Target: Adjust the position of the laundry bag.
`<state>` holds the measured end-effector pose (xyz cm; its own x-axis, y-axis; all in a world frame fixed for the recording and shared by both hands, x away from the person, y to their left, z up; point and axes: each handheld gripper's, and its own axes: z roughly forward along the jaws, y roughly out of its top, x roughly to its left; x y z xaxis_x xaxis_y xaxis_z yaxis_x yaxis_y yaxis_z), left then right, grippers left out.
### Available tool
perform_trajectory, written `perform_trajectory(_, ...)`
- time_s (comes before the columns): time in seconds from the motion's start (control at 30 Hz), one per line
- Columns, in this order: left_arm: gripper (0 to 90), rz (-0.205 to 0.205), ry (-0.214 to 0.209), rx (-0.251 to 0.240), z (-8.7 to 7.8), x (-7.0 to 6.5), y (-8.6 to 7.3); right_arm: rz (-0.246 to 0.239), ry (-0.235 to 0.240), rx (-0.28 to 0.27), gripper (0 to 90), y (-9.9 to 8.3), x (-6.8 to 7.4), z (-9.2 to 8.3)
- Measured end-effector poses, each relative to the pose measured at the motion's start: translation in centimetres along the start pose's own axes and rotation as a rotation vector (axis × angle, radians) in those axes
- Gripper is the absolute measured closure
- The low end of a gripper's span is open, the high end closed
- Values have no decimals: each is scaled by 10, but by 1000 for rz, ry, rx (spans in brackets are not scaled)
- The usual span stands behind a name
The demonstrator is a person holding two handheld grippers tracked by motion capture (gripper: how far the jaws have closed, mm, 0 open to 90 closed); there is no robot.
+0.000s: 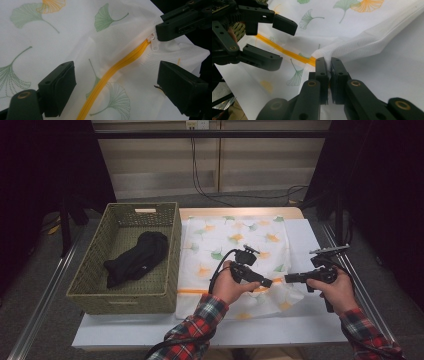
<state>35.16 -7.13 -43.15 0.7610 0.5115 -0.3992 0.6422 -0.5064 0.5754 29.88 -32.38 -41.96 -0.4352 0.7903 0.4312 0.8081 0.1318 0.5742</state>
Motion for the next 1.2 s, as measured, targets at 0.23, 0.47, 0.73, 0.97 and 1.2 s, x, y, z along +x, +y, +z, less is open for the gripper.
perform_trajectory(0.23, 245, -7, -35, -3, 4, -4, 2, -5, 4, -5, 863, 4, 4, 3)
perform_trajectory(0.47, 445, 6, -41, -31, 0, -10, 6, -9, 7, -10, 863, 6, 8, 6)
perform_trajectory(0.73, 566, 20, -61, -15, 5, -17, 11, -10, 6, -3, 863, 6, 9, 8)
perform_trajectory(0.97, 656, 48, -47, -3, 12, -20, 12, -9, 14, -5, 864, 5, 10, 9)
perform_trajectory(1.2, 659, 39, -54, 4, 19, -18, 7, 7, 25, -13, 864, 5, 10, 8)
